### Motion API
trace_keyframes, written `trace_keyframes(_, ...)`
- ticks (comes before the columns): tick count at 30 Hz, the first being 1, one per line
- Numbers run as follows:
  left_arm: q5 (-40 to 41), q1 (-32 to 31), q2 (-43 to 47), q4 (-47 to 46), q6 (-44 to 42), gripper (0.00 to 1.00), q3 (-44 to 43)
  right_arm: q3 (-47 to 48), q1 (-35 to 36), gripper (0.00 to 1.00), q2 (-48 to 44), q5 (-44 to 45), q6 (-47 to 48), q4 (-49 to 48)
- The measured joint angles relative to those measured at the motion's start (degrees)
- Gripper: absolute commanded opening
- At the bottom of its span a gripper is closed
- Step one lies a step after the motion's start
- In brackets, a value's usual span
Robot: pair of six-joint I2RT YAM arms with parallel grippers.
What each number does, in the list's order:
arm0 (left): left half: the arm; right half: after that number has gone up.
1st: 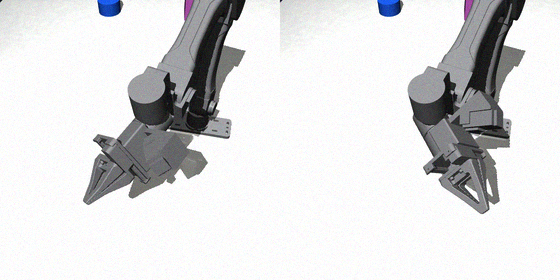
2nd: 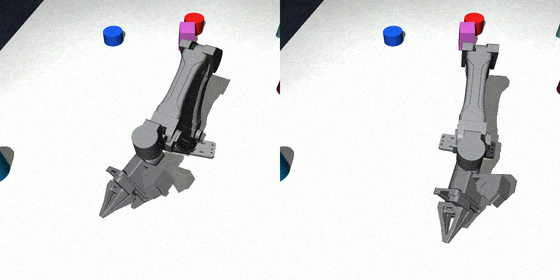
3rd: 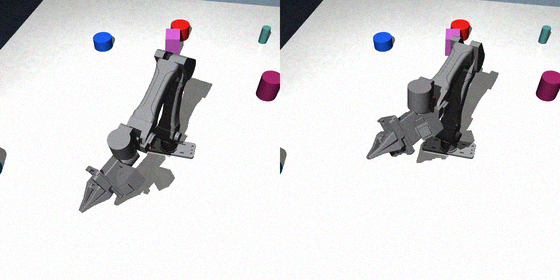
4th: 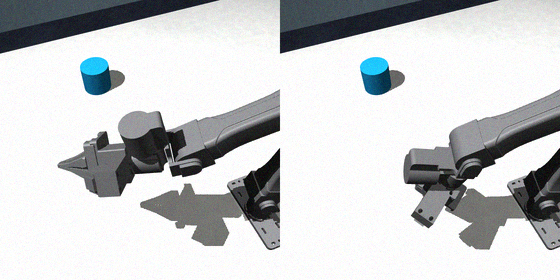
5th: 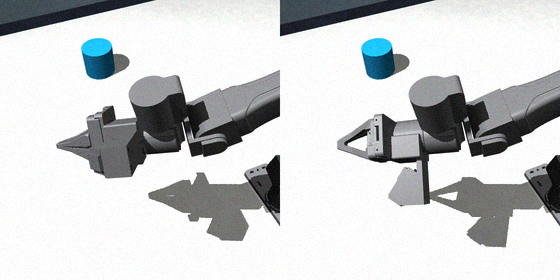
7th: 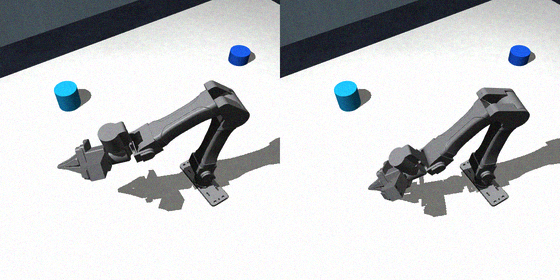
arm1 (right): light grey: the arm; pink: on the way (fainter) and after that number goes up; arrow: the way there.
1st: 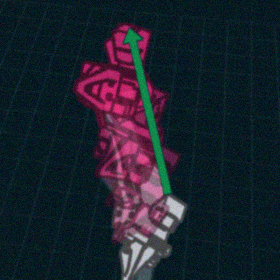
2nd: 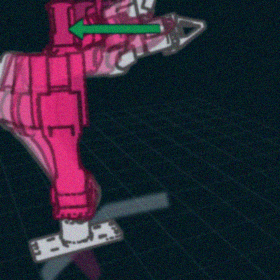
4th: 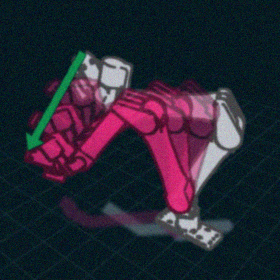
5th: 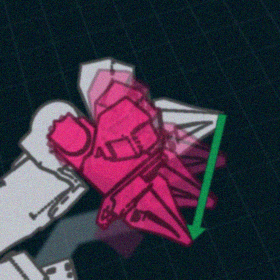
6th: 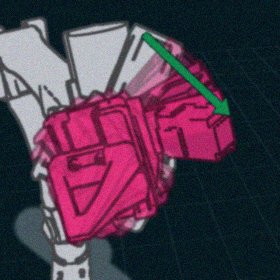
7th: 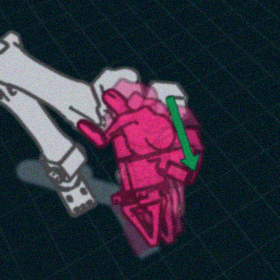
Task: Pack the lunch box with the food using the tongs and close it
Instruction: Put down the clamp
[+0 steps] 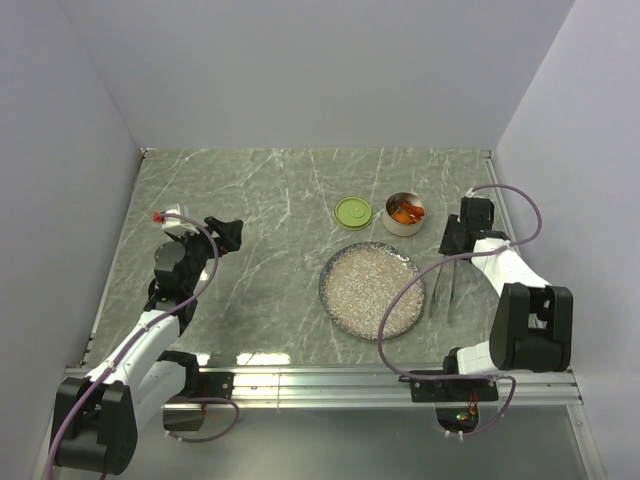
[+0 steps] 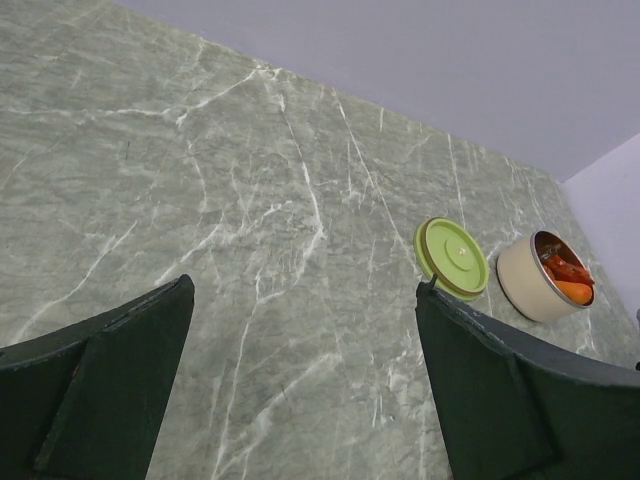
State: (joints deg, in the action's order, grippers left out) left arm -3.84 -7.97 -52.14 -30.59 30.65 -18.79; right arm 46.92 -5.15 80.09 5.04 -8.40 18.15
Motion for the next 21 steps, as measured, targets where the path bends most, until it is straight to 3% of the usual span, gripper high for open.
trace_keyframes(9, 0.0, 0.0, 0.1, 0.0, 0.0, 0.99, 0.0, 2.5, -1.4, 0.53, 7.3, -0.7, -1.4, -2.1)
trace_keyframes(13, -0.5, 0.0, 0.3, 0.0, 0.0, 1.0, 0.0, 2.8, -1.4, 0.65, 9.2, -1.2, -2.1, -2.3)
trace_keyframes(21, -1.9, 0.0, 0.1, -0.1, 0.0, 0.99, 0.0, 3.4, -1.5, 0.67, 9.2, -0.7, -2.7, -2.4)
